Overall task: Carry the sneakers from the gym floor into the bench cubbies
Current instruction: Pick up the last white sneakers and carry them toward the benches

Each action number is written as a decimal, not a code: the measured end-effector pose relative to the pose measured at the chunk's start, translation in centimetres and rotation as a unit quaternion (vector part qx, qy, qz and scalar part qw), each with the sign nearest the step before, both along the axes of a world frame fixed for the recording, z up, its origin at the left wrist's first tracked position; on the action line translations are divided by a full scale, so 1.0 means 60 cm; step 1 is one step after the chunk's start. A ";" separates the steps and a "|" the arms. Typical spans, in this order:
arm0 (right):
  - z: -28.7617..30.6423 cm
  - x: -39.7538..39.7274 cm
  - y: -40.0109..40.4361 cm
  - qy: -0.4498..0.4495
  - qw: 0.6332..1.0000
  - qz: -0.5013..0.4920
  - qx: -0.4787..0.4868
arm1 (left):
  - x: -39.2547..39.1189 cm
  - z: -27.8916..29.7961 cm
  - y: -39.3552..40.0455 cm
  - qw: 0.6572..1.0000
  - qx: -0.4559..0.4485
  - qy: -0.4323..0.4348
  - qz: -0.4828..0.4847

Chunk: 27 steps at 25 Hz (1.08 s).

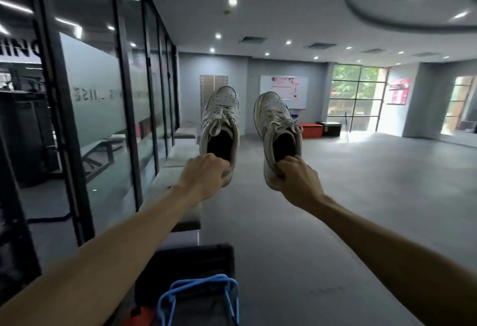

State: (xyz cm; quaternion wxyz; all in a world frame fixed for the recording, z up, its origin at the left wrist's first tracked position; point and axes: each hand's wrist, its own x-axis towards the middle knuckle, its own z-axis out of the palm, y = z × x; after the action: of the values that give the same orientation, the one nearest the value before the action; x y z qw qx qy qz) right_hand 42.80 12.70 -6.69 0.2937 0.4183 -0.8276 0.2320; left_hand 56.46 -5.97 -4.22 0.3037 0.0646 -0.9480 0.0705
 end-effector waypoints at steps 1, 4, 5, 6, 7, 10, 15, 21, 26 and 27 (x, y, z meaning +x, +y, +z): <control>-0.002 -0.040 0.016 0.001 1.000 -0.014 -0.003 | -0.046 -0.002 0.009 1.000 -0.002 -0.003 -0.012; -0.013 -0.163 0.043 0.012 0.999 -0.051 -0.009 | -0.193 -0.012 0.018 0.999 -0.005 -0.010 -0.033; -0.016 -0.200 0.046 0.018 0.998 -0.059 -0.013 | -0.238 -0.015 0.015 0.999 -0.007 -0.012 -0.037; -0.019 -0.234 0.047 0.017 0.998 -0.066 -0.016 | -0.281 -0.017 0.012 0.999 -0.007 -0.012 -0.044; -0.021 -0.278 0.047 0.018 0.997 -0.073 -0.019 | -0.333 -0.018 0.007 0.998 -0.006 -0.011 -0.060; -0.023 -0.407 0.042 0.013 0.995 -0.098 -0.022 | -0.485 -0.016 -0.007 0.995 0.001 -0.026 -0.092; -0.026 -0.612 0.025 0.010 0.991 -0.129 -0.023 | -0.721 -0.013 -0.022 0.992 -0.014 -0.031 -0.119; -0.027 -0.932 0.008 0.024 0.991 -0.125 -0.027 | -1.038 -0.023 -0.033 0.992 -0.014 -0.040 -0.120; 0.000 -1.197 -0.017 0.031 0.993 -0.105 -0.031 | -1.292 -0.012 -0.060 0.994 -0.024 -0.036 -0.100; 0.003 -1.249 -0.027 0.028 0.994 -0.102 -0.034 | -1.342 -0.011 -0.070 0.995 -0.022 -0.037 -0.094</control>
State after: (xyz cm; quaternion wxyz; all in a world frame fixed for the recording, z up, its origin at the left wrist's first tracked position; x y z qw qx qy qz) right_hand -32.16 11.09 -6.53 0.3531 0.3282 -0.8488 0.2172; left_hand -24.08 -10.18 -4.90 0.2751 -0.0343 -0.9586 0.0651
